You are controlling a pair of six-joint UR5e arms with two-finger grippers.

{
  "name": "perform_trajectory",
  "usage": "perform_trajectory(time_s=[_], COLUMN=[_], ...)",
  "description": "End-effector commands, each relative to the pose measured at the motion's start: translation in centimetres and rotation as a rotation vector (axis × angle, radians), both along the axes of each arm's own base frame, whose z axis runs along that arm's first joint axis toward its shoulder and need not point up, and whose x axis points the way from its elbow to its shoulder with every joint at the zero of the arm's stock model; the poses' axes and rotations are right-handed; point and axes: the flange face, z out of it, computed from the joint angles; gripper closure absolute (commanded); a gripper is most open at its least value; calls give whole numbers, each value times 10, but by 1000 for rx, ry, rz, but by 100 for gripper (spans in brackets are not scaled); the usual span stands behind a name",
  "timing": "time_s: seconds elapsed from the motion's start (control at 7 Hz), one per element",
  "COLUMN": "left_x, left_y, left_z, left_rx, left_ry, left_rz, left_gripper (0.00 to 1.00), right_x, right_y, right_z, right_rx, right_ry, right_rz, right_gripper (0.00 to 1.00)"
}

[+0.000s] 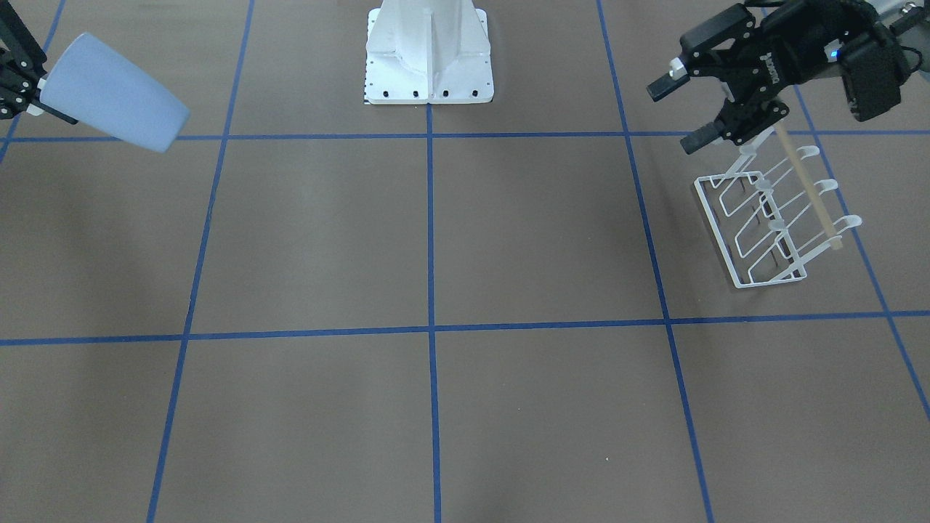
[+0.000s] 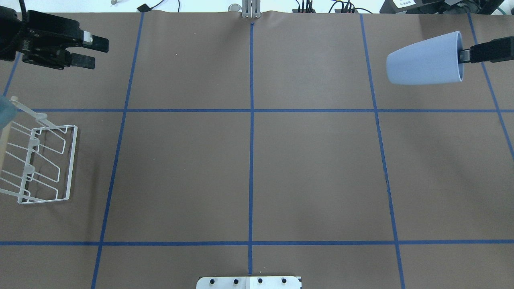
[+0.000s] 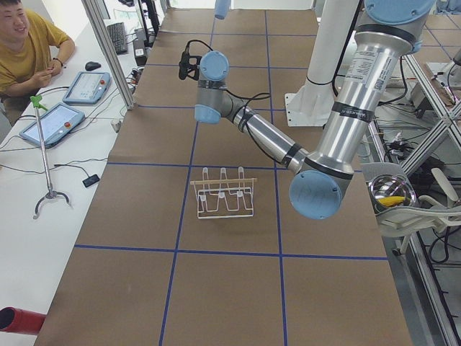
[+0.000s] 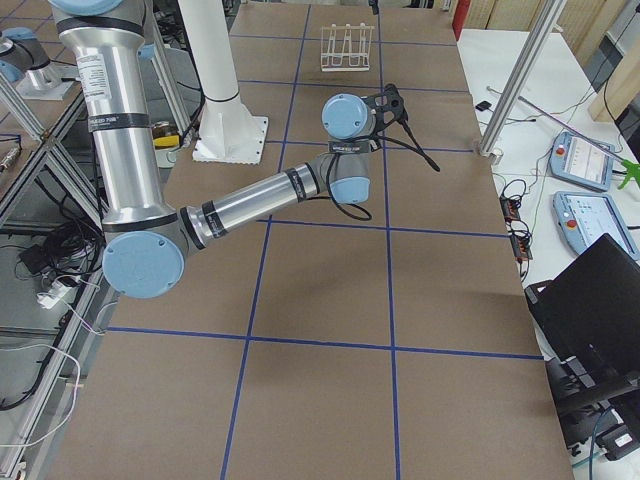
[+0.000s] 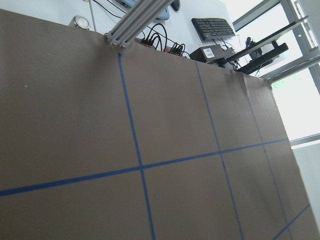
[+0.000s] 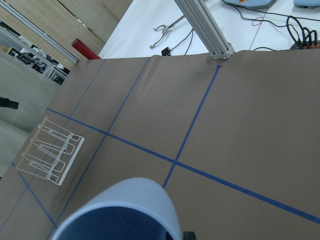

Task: Hang cup on cup holder
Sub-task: 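Lift the cup and carry it toward the table center with the right gripper, then bring the cup toward the left gripper while the left gripper approaches its open end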

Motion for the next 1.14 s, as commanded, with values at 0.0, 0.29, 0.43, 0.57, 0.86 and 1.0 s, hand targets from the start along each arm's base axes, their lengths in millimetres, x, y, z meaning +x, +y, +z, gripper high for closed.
perform_trajectory(time_s=[0.0,0.29,0.43,0.57,0.86,1.0], left_x=[52,80,94,118,139,144], left_y=[38,74,86,104,120,126], left_z=[-42,-64,-77,-85,-89,-92], left_rx=[-128,-196,-229,-246,-268,-267], left_ry=[246,425,475,534,580,586], left_rz=[56,165,221,251,272,288], left_gripper=[2,2,2,2,2,2], right_x=[-31,-91,-119,-143,-179,-199], right_y=[21,50,57,72,98,109], right_z=[-15,-28,-48,-65,-73,-71], right_rx=[31,62,68,60,75,102], right_ry=[-162,-376,-442,-528,-626,-622], right_rz=[-31,-73,-92,-91,-101,-105], right_gripper=[100,100,100,100,100,100])
